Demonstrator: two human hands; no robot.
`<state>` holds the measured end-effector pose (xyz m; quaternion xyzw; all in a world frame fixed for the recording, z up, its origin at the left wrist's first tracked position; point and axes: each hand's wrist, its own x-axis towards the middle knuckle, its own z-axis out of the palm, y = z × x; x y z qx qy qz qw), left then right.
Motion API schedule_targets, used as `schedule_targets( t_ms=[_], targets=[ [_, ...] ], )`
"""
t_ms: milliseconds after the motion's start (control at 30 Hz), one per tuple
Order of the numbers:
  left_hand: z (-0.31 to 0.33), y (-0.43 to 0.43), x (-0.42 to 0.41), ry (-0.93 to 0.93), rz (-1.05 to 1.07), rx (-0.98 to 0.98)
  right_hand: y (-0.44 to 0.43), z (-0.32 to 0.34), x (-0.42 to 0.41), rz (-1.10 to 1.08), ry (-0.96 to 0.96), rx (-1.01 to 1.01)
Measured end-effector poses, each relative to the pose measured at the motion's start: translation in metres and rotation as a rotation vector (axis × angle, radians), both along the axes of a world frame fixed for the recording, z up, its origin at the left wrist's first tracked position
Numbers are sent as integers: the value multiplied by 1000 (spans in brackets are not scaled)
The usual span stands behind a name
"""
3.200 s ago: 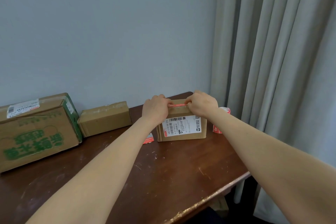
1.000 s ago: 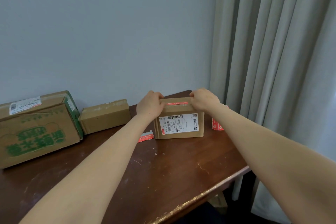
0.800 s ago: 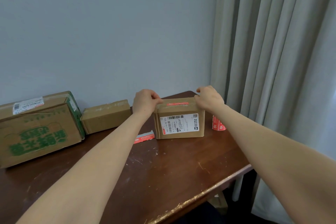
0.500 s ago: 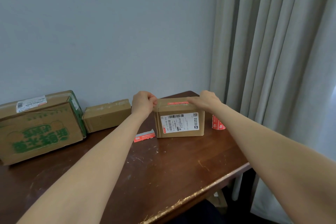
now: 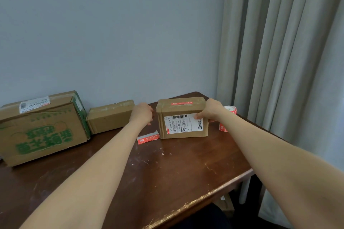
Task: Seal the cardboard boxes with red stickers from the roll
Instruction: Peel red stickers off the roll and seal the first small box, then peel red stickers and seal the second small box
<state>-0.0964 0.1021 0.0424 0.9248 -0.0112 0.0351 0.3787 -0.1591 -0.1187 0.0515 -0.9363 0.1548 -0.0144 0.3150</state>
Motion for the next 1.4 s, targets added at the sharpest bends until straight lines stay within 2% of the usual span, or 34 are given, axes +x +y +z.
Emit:
schedule_targets(
  t_ms=[67, 167, 300, 467, 600, 800, 900, 1033, 1400],
  targets=[
    [-5, -1, -2, 50, -41, 82, 0, -2, 1, -15, 8, 43],
    [-11, -5, -3, 119, -85, 74, 1, -7, 3, -19, 34, 71],
    [-8, -10, 0, 158, -88, -31, 0, -10, 7, -45, 29, 121],
    [5, -12, 4, 135, -70, -138, -6, -4, 10, -126, -120, 127],
    [16, -13, 9, 154, -67, -273, -9, 0, 16, -173, -204, 211],
    [30, -19, 12, 124, -33, -457, -7, 12, 19, -271, -266, 525],
    [36, -20, 12, 93, -28, -512, -7, 16, 19, -295, -306, 599],
    [40, -24, 11, 89, -48, -551, -8, 19, 21, -277, -346, 578],
    [26, -33, 7, 177, -30, -488, -3, 13, 25, -293, -250, 331]
  ],
)
